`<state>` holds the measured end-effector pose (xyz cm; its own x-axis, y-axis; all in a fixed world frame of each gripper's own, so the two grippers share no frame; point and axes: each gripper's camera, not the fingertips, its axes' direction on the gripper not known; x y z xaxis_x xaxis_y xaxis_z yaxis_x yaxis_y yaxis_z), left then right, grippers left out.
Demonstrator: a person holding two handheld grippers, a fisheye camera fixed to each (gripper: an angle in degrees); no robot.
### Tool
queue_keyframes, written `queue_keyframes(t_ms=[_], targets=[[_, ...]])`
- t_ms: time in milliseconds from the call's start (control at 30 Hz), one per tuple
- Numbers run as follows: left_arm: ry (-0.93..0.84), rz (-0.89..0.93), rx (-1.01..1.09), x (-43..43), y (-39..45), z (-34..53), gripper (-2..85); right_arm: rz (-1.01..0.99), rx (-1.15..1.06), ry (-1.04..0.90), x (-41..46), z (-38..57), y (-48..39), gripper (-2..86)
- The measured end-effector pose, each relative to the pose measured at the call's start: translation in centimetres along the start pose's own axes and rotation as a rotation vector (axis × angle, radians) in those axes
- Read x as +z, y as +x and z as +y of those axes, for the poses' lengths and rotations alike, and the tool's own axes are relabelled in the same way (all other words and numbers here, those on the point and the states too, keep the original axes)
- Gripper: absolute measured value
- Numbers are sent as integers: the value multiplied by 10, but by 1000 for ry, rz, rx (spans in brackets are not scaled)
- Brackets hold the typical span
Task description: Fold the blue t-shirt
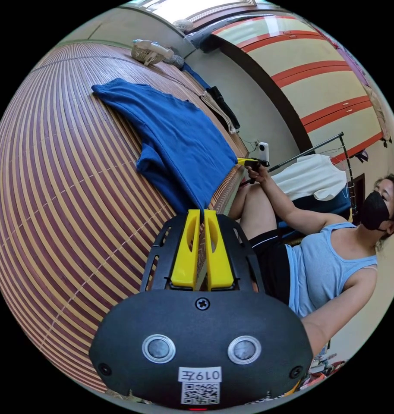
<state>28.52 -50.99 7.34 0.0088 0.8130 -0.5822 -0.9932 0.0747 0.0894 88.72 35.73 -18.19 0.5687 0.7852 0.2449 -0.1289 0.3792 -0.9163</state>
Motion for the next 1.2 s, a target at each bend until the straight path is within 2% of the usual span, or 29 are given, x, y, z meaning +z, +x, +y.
queue_keyframes(t_ms=[133, 267, 533, 667, 833, 1000, 1200], targets=[[-14, 7, -6, 2, -4, -4, 17, -44, 44, -15, 2, -8, 12, 51], [-9, 20, -4, 1, -7, -6, 15, -28, 46, -14, 1, -14, 15, -3], [-19, 44, -24, -10, -15, -3, 10, -60, 70, -18, -3, -21, 20, -9], [-58, 45, -71, -5, -25, -3, 9, -18, 81, -84, 11, -25, 15, -9], [-26, 103, -35, -8, -18, -5, 11, -23, 58, -51, 14, -29, 2, -8], [-60, 67, -88, 1, -25, -6, 12, 85, 21, -101, 33, -37, -18, -7], [-36, -3, -110, -2, -16, -2, 9, 348, -108, -144, 55, -41, -66, -8]])
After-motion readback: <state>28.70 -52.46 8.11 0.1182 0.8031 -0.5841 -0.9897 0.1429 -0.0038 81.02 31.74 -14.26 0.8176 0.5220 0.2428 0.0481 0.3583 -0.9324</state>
